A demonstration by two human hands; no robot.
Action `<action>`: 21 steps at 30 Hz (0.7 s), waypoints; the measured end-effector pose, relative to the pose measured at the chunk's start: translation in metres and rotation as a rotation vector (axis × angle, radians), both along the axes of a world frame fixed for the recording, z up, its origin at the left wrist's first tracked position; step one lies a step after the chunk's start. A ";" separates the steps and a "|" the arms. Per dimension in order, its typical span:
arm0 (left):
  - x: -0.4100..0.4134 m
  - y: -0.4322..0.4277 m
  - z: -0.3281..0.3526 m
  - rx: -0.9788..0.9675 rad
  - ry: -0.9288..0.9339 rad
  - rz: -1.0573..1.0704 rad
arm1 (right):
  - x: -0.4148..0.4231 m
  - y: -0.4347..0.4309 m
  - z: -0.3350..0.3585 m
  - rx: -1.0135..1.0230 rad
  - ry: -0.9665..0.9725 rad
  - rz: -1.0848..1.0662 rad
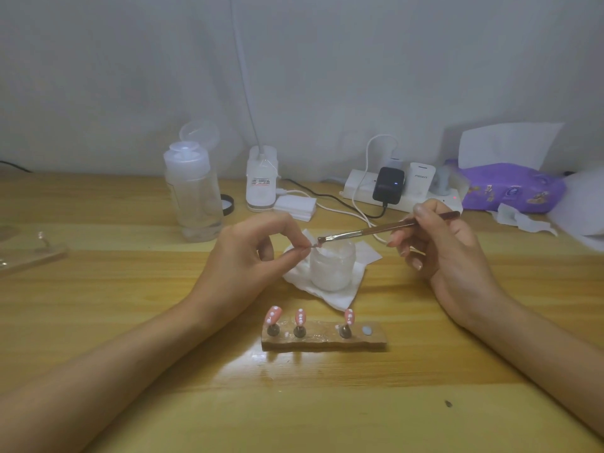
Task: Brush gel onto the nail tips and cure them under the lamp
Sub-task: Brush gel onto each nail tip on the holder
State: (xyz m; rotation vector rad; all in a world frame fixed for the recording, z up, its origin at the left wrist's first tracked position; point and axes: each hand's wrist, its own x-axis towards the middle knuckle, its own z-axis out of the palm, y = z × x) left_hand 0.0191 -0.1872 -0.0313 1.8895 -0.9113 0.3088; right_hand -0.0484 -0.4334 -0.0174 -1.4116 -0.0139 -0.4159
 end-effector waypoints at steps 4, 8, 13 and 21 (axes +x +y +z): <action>0.000 0.000 -0.001 -0.002 -0.009 -0.002 | 0.001 -0.002 -0.003 -0.028 0.022 -0.046; -0.001 -0.001 -0.001 0.007 -0.029 0.008 | 0.000 0.000 0.000 -0.013 -0.002 -0.008; 0.000 -0.001 -0.002 0.016 -0.036 0.022 | 0.001 -0.002 -0.003 -0.023 0.002 -0.036; 0.000 -0.001 -0.003 0.008 -0.044 0.011 | 0.002 -0.002 -0.003 -0.027 0.000 -0.031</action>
